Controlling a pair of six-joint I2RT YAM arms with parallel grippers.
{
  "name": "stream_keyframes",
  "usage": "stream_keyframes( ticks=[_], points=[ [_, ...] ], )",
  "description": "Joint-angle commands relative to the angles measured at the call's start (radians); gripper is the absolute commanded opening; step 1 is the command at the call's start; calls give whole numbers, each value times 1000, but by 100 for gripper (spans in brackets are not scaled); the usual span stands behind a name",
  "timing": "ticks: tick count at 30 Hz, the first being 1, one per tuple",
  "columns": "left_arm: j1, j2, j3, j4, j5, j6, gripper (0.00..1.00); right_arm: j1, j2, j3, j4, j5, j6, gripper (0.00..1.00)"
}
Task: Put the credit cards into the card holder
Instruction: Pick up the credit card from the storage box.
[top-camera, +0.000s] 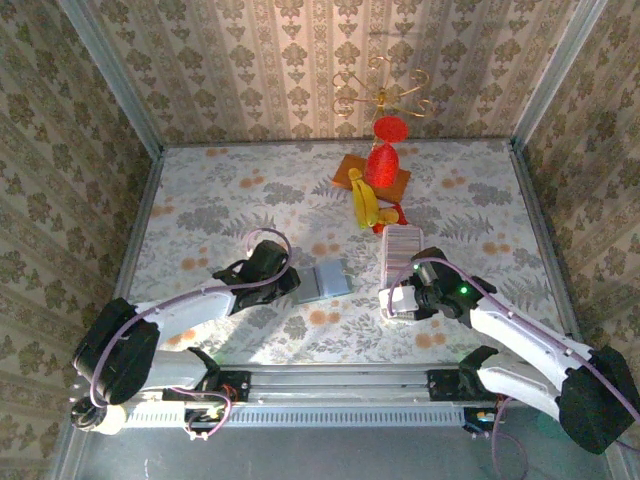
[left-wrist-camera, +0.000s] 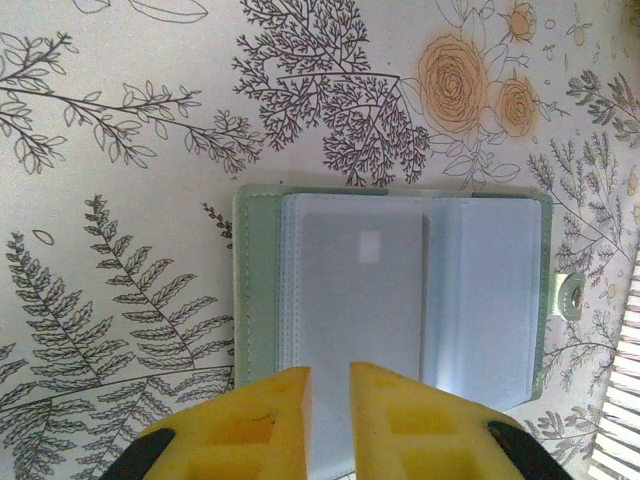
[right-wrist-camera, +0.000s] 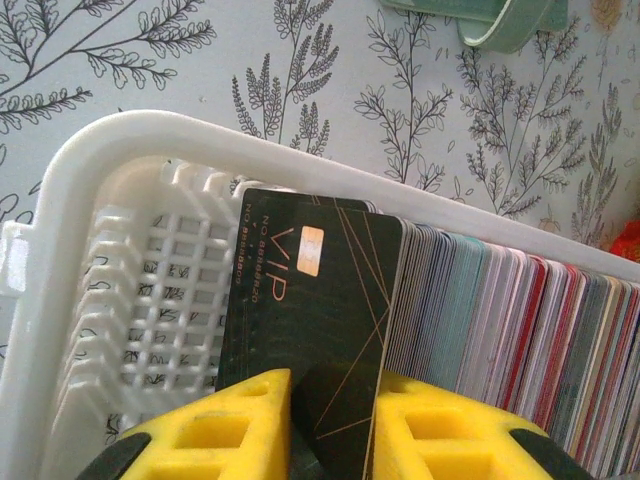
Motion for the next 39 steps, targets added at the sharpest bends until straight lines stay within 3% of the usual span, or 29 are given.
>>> stream_keyframes(
  ticks=[1,28,36,39],
  points=[
    [-7,16,12,7,12,-2,17,-1,-20,-13,-42,71,9,23],
    [-12,90,63,8,36,15,16,-1,-103,62,-136,47,66,17],
    [-12,98,74,0,37,20,16,-1,-133,104,-206,-21,120,14],
    [-11,97,80,-16,31,20,16,-1,-146,150,-258,-94,194,9]
  ],
)
